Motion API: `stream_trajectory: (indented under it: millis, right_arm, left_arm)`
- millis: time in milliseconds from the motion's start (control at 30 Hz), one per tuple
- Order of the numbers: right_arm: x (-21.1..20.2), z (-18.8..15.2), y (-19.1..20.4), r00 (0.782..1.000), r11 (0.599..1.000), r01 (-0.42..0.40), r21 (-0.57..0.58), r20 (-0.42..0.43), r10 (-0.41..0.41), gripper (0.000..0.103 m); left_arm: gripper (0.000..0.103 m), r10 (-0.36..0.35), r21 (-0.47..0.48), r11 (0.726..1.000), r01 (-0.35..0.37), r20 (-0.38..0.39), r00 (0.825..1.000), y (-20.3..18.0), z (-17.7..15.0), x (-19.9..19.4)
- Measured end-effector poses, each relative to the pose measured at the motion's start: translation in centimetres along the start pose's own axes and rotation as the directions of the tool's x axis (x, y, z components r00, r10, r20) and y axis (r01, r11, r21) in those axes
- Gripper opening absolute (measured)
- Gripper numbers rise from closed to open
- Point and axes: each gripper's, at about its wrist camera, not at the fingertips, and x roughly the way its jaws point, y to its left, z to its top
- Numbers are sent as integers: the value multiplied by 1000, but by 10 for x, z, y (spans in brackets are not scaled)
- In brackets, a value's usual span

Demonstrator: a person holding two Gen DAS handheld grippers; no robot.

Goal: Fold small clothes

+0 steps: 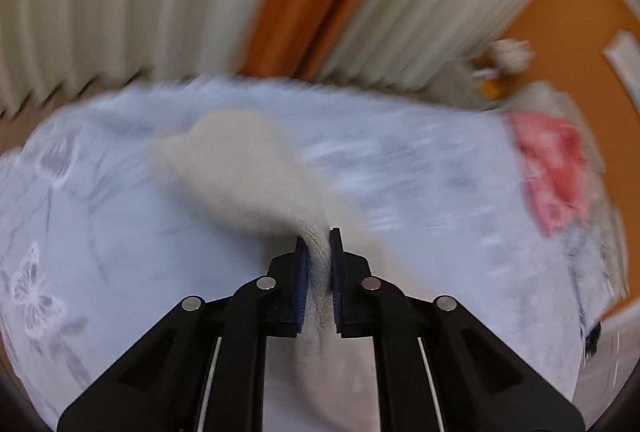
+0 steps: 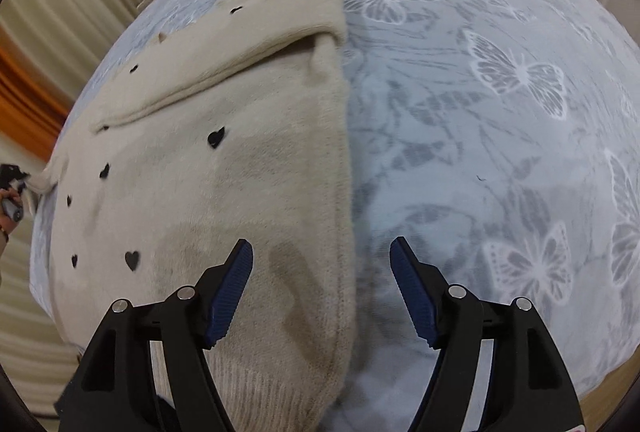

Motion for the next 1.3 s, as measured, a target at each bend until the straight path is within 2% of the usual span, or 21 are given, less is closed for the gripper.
stream_trajectory:
  millis: [67,100,200,233,300,333,367,400,433,500,533,567,667,767,867,1000,1100,1167,1200,1267,1300]
  right_arm:
    - [0,0,-1,1000,1000,-13,10,0,13,69]
    - [0,0,0,1000,1000,-17,10,1,17,69]
    - [-2,0,2,999,1000,-30,8,13,30,69]
    - [-3,0,2,999,999,-37,9,20,36,69]
    - [-6,-1,-1,998,998,-52,19,31,52,69]
    - [-7,0,-2,998,998,-59,25,34,58,69]
    - [-9,0,-5,997,997,-70,39,39,68,69]
    - [-10,0,-7,996,996,-76,49,42,74,69]
    - [-11,0,-11,995,994,-88,67,47,85,69]
    - [-14,2,-19,993,989,-107,99,64,101,69]
    - [-16,3,-22,992,987,-112,112,74,105,70]
    - [-18,6,-22,991,987,-113,116,82,104,70]
    - [-17,27,-5,982,983,-164,79,107,155,71]
    - [1,70,35,965,967,-253,37,84,249,74]
    - [25,122,103,970,972,-227,-53,77,230,74]
    - [60,172,224,975,941,-172,-293,84,205,77]
    - [108,186,302,997,882,-47,-470,32,70,78]
    - [133,185,325,999,840,49,-541,26,-41,75]
    - [145,186,329,996,828,81,-555,27,-80,51]
    - [142,194,306,1000,880,22,-475,-8,-29,11]
    - [131,203,288,999,922,-45,-385,-4,47,10]
  left_arm:
    - [9,-101,103,990,98,25,995,-44,-10,-29]
    - [9,-180,190,967,172,27,983,-79,-24,-51]
    - [10,-370,381,849,367,-69,927,-161,-86,-103]
    - [12,-418,433,792,431,-131,899,-188,-120,-116]
    - [17,-448,474,714,515,-256,857,-222,-184,-126]
    - [23,-431,476,691,544,-332,839,-236,-229,-125]
    - [43,-412,474,689,548,-366,834,-240,-253,-121]
    - [55,-373,465,698,545,-414,831,-242,-288,-116]
    - [56,-347,444,712,544,-451,822,-239,-315,-112]
    - [58,-334,390,727,565,-518,787,-226,-346,-109]
    - [61,-335,337,749,571,-550,765,-209,-357,-109]
    - [67,-340,308,762,569,-558,757,-200,-359,-109]
    - [75,-356,251,808,533,-514,781,-167,-332,-101]
    - [83,-353,216,853,474,-430,831,-141,-285,-93]
    - [83,-312,146,913,382,-356,881,-115,-238,-79]
    - [83,-224,106,957,270,-320,921,-102,-206,-46]
    - [82,-209,0,974,225,-366,907,-88,-198,-18]
    - [79,-227,-47,973,227,-380,897,-88,-199,-6]
    - [74,-217,-46,975,215,-376,901,-87,-199,-4]
    - [70,-198,-26,979,202,-361,911,-87,-196,0]
    - [68,-193,-20,980,199,-360,913,-88,-195,1]
